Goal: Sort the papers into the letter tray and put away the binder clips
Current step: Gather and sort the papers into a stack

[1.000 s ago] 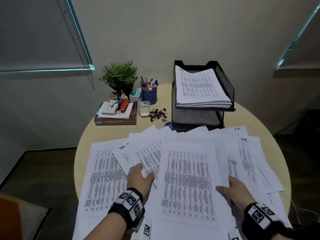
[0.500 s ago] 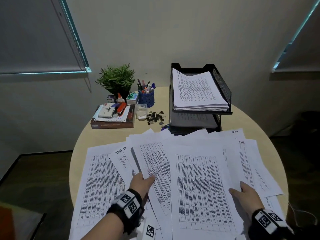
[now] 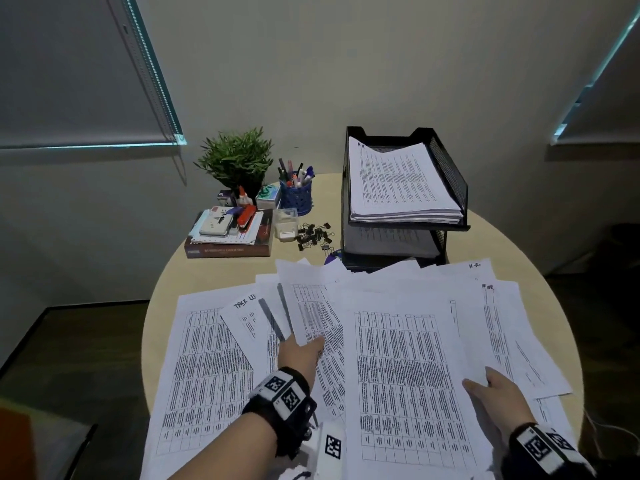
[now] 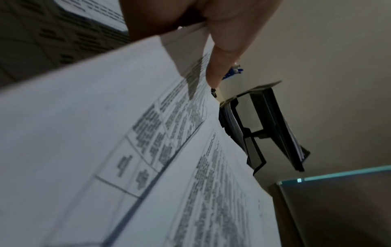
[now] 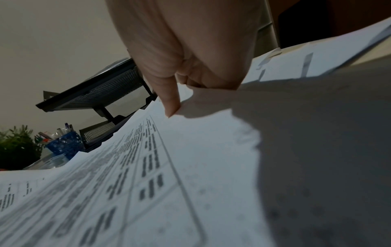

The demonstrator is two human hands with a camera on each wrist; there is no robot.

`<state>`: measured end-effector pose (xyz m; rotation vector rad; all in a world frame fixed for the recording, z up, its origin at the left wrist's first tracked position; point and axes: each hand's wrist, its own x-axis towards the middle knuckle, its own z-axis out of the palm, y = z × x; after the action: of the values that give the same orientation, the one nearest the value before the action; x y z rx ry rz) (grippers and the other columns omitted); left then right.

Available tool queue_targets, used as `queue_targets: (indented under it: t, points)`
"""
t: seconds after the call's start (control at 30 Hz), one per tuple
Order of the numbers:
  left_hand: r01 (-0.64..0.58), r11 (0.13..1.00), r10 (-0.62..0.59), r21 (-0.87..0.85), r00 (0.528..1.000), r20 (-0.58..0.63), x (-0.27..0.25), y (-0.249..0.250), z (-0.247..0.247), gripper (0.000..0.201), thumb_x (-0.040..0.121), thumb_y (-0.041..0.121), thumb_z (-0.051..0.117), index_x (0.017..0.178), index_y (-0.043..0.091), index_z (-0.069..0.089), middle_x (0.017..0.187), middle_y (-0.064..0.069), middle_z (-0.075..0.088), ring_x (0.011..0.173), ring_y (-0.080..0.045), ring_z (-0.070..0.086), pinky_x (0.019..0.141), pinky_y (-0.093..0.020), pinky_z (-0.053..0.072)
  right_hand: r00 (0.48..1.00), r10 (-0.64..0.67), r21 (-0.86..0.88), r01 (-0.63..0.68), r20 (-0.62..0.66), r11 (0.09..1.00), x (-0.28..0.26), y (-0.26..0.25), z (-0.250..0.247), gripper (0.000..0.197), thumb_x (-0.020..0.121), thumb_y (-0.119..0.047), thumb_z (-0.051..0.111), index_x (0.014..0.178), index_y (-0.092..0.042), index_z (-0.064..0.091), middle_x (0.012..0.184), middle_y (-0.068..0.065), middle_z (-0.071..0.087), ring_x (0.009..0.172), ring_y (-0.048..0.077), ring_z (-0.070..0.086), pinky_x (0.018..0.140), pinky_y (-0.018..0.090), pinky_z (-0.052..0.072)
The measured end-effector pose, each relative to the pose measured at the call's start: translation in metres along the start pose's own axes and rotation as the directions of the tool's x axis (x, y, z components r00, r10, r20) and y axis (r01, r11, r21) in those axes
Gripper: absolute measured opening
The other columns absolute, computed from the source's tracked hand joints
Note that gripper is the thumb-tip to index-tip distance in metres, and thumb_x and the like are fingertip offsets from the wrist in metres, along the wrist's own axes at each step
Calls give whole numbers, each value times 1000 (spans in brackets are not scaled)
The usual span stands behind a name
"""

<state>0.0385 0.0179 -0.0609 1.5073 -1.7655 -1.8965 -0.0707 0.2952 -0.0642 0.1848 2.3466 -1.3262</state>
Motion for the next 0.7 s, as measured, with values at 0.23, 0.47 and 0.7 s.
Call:
queue_targets:
  t: [0.23,0.47,0.7]
  points:
    - [28,986,-18,163,998,-65,6,3,-26,64,89,31,60,136,-7,38,136,-21,48,122,-35,50,103,-38,41,1000,14,38,-14,-1,999,3,1,-2,18,92,2,52,105,13,56,108,24,61,85,24,58,72,24,42]
    - [0,963,-15,269,998,53,21,8,-83,55,83,30,69,124,-2,51,123,-17,60,106,-30,57,97,-37,44,999,38,87,-39,5,995,6,-5,6,7,91,-1,55,94,4,58,112,23,61,101,34,58,98,41,42]
    - [84,964,-98,253,994,43,15,0,-83,101,66,45,80,140,-4,32,138,-20,46,124,-37,47,101,-47,39,992,-20,146,2,123,989,-12,-38,50,10,89,10,50,94,7,58,89,14,63,74,15,58,53,6,46]
